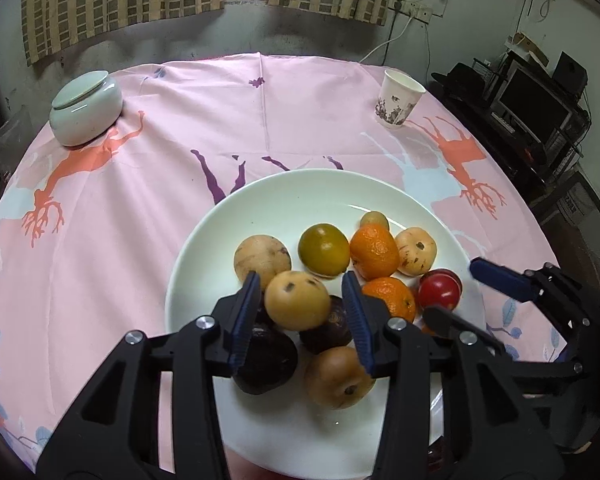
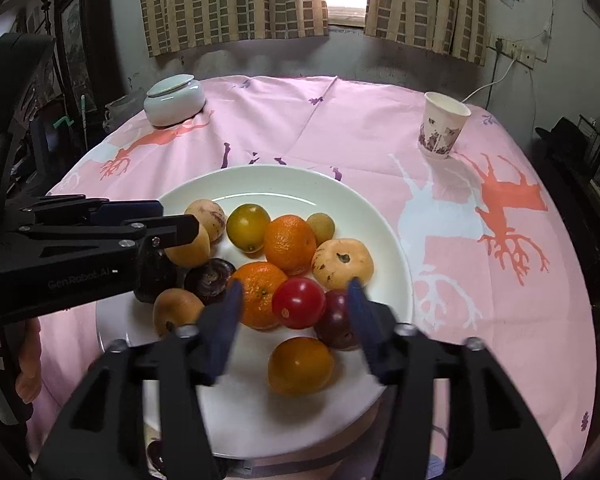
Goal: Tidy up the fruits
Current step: 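Carry the tomato and pear onto the plate and open both tools, then grasp a small yellow-green fruit with the right tool while the left grasps a dark red plum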
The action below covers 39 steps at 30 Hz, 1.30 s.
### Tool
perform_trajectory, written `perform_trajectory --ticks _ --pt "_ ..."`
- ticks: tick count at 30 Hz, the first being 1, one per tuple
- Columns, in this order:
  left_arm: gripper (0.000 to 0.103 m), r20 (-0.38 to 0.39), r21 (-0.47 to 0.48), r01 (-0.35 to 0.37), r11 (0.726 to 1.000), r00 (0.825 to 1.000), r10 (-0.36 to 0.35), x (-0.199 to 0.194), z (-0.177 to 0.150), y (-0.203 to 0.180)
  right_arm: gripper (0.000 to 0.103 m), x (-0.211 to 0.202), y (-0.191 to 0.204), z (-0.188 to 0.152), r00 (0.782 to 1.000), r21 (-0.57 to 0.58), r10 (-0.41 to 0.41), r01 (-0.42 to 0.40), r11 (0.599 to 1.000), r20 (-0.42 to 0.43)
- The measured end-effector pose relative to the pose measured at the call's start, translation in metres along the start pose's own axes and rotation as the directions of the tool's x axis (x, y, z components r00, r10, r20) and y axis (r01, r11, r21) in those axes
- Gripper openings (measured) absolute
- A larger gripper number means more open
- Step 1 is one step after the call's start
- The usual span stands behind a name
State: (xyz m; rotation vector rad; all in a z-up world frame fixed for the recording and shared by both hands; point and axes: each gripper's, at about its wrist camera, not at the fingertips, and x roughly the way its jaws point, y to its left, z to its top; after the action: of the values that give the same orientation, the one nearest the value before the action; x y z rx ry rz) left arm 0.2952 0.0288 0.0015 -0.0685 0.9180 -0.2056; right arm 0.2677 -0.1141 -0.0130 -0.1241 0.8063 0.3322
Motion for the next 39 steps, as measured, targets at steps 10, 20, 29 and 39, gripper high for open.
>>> perform_trajectory --ticks 10,20,29,39 --pt "0.096 0.125 -0.014 0.01 1.0 0.992 -0.008 -0.087 -0.056 -0.005 0.065 -0.07 -0.005 -0.038 1.0 0.037 0.019 -0.019 0.999 0.003" --pt "0.097 0.044 -0.055 0.067 0.996 0.997 -0.064 -0.098 -0.164 -0.014 0.065 -0.105 0.002 -0.159 0.986 0.121 0.034 -0.014 0.993 -0.165" --pt "0.097 0.044 0.002 0.036 0.999 0.998 -0.036 -0.108 -0.198 -0.029 0.065 -0.113 0.02 -0.191 0.987 0.152 0.043 -0.02 0.988 -0.153" --pt "0.097 0.035 -0.018 0.035 0.999 0.999 -0.035 -0.109 -0.203 -0.026 0.065 -0.112 0.026 -0.189 0.989 0.123 0.049 -0.032 0.992 -0.136"
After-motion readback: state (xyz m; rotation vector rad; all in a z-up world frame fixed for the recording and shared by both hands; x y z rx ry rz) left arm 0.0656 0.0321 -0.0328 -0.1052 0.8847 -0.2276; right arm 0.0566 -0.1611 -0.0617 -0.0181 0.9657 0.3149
